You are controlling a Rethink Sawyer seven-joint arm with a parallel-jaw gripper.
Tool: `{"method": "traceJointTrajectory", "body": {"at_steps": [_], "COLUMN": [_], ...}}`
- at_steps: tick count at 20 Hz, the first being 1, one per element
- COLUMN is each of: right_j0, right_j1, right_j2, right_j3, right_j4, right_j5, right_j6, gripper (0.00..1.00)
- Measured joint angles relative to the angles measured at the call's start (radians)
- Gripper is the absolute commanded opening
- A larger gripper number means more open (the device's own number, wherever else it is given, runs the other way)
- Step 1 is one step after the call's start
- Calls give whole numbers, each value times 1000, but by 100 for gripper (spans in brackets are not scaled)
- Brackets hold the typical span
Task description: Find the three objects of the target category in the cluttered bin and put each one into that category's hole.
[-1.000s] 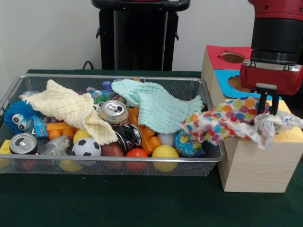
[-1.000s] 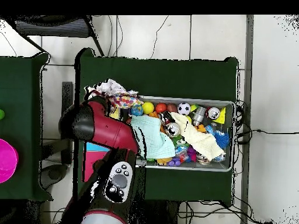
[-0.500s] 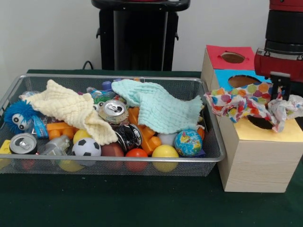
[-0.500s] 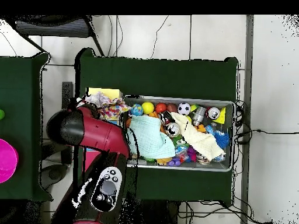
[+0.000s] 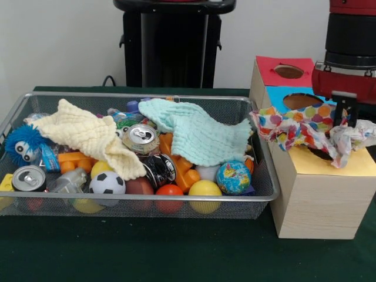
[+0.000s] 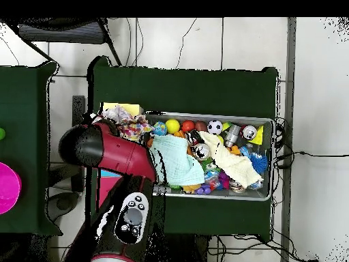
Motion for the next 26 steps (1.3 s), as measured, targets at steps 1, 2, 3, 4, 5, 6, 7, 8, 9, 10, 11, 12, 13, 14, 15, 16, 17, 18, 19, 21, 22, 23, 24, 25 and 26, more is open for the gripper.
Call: {"method": "traceJointTrajectory", "body": {"at_steps": [1,2,3,4,5,6,7,8,9,10,11,12,13,14,15,16,17,18,19,21,22,23,24,25,26], "right_j0": [-8,-13,-16,-20,-24,-26,-29,-32,-32,-32,-32,-31,-30,-29,-29,-28,-27,-26,-24,-18,-15,-13,-8,-1,2], "right_j1": [0,0,0,0,0,0,0,0,0,0,0,0,0,0,0,0,0,0,-1,-3,-5,-6,-9,-14,-17], "right_j2": [6,10,13,16,18,19,20,20,20,20,21,20,20,20,20,20,19,18,14,4,0,-5,-11,-21,-25], "right_j3": [0,0,0,0,0,0,0,0,0,0,0,0,0,0,0,0,0,0,0,-2,-3,-4,-6,-7,-7], "right_j4": [0,0,0,0,-1,0,-1,0,-1,-1,-1,0,-1,-1,-1,0,-1,-1,-1,-1,-1,-1,-1,-1,-1], "right_j5": [-6,-13,-21,-29,-37,-42,-48,-50,-50,-50,-50,-46,-41,-33,-25,-10,7,24,56,108,126,144,167,206,223], "right_j6": [0,0,0,0,0,0,0,0,0,0,0,0,0,0,0,0,0,0,0,0,0,0,0,0,0], "gripper": [0,0,0,0,100,100,100,100,100,100,100,100,100,100,100,100,100,100,100,100,100,100,100,100,100]}}
